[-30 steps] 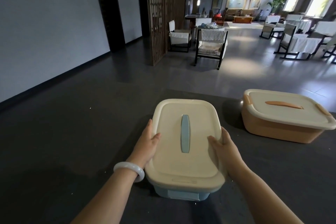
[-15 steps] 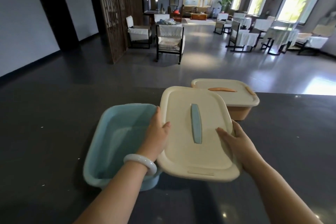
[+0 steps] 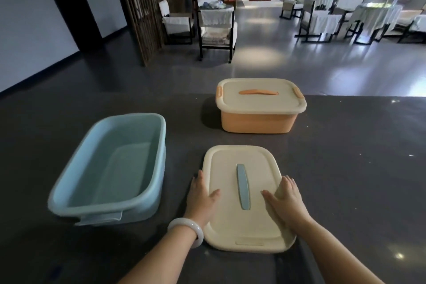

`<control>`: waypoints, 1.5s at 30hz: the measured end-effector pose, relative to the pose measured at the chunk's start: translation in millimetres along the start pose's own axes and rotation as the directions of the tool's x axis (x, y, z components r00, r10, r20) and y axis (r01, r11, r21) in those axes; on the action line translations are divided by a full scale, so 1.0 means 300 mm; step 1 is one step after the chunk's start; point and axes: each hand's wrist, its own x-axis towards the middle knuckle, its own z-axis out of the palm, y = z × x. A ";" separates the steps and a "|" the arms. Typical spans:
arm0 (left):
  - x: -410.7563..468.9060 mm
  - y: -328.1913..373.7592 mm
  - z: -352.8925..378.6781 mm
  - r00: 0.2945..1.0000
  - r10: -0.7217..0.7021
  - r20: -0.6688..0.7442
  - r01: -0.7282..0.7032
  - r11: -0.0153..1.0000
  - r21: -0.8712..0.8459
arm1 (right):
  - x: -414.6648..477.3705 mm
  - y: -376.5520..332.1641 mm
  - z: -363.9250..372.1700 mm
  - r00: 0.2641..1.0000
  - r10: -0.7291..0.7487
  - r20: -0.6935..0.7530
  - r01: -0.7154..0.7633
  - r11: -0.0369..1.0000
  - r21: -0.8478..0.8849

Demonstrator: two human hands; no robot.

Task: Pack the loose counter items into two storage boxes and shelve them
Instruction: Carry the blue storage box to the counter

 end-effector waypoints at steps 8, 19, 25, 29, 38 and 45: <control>0.007 -0.070 0.095 0.975 0.201 -0.096 -0.126 0.854 0.505 | 0.001 0.026 0.091 0.992 -0.097 -0.078 0.069 0.950 -0.304; 0.033 -0.071 0.101 0.985 0.162 -0.063 -0.103 0.836 0.539 | 0.013 0.037 0.097 0.992 -0.103 -0.075 0.070 0.929 -0.363; 0.011 -0.029 0.065 0.995 0.102 0.003 -0.088 0.839 0.538 | 0.015 0.022 0.076 0.999 -0.053 -0.007 0.045 0.915 -0.401; -0.006 0.034 -0.004 0.984 0.175 0.020 -0.149 0.764 0.628 | 0.019 -0.079 0.041 0.994 -0.109 -0.020 0.085 0.871 -0.485; -0.103 0.146 -0.337 0.880 0.430 -0.204 -0.118 0.613 0.781 | 0.022 -0.601 0.055 0.830 -0.549 0.100 0.543 0.752 -0.374; -0.268 -0.016 -0.716 0.902 0.219 -0.372 0.206 0.540 0.816 | -0.092 -0.943 0.191 0.600 -0.735 0.317 0.791 0.485 -0.373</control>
